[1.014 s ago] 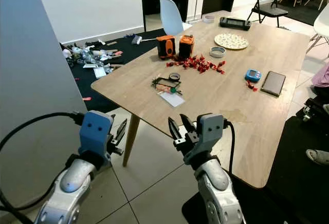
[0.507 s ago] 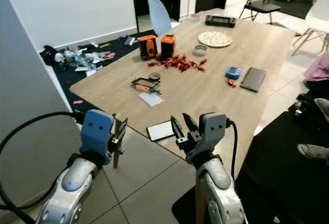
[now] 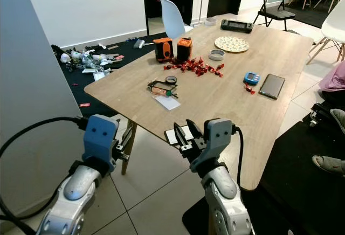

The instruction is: Hang keys on a hook

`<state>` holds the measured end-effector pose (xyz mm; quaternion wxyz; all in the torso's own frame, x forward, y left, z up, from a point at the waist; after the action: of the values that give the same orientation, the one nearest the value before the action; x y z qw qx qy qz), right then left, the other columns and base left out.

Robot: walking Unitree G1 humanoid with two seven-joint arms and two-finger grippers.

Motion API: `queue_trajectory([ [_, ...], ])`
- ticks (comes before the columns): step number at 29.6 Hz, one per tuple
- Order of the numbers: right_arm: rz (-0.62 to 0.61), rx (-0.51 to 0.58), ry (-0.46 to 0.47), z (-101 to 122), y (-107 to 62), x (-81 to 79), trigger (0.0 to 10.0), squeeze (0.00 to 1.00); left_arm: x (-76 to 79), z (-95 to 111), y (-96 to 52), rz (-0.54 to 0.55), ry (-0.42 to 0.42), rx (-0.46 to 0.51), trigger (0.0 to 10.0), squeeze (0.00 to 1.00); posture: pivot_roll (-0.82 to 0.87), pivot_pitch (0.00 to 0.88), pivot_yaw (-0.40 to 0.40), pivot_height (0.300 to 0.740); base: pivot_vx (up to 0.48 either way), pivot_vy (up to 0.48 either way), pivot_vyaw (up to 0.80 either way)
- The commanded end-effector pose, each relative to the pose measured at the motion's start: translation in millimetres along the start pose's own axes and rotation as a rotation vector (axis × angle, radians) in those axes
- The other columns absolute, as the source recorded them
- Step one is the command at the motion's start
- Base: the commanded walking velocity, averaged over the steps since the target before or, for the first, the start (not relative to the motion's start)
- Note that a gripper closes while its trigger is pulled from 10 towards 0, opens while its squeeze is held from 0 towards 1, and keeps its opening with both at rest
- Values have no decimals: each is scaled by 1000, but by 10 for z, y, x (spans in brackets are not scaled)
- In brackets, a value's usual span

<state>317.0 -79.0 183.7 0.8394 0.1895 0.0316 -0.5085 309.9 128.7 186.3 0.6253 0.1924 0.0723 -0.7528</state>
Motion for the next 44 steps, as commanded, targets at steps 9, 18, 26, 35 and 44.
queue_trajectory([
  [9, -80, -33, -55, -50, 10, 225, 10000, 0, 40, -65, 22, -73, 51, -44, 10000, 0, 117, 132, -10, 740, 0, 0, 0],
  [18, -347, -143, -287, -41, -213, 1124, 10000, 0, -188, -291, -49, 0, 83, -122, 10000, 0, 110, 159, -16, 740, 0, 0, 0],
  [26, -414, -77, -306, 159, -253, 1295, 10000, 0, -321, -376, -62, 50, 96, -157, 10000, 0, 108, 161, -19, 740, 0, 0, 0],
  [35, -353, -48, -274, 102, -158, 1124, 10000, 0, -293, -327, -23, 50, 89, -137, 10000, 0, 107, 157, -21, 740, 0, 0, 0],
  [44, -338, -43, -253, 73, -114, 1087, 10000, 0, -265, -306, 1, 49, 84, -126, 10000, 0, 108, 153, -22, 740, 0, 0, 0],
])
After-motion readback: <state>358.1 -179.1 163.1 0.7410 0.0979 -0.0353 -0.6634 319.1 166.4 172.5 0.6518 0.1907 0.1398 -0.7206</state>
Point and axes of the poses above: a point about 5 cm out from each wrist's last joint towards the gripper, its own y axis pointing out of the wrist towards the gripper, its own z axis along the axis of the wrist's last joint, x = y × z, the point moved 4 cm from there along y, pointing out of the wrist towards the gripper, and after that the axes turned 7 degrees about y, right-handed, at the moved point
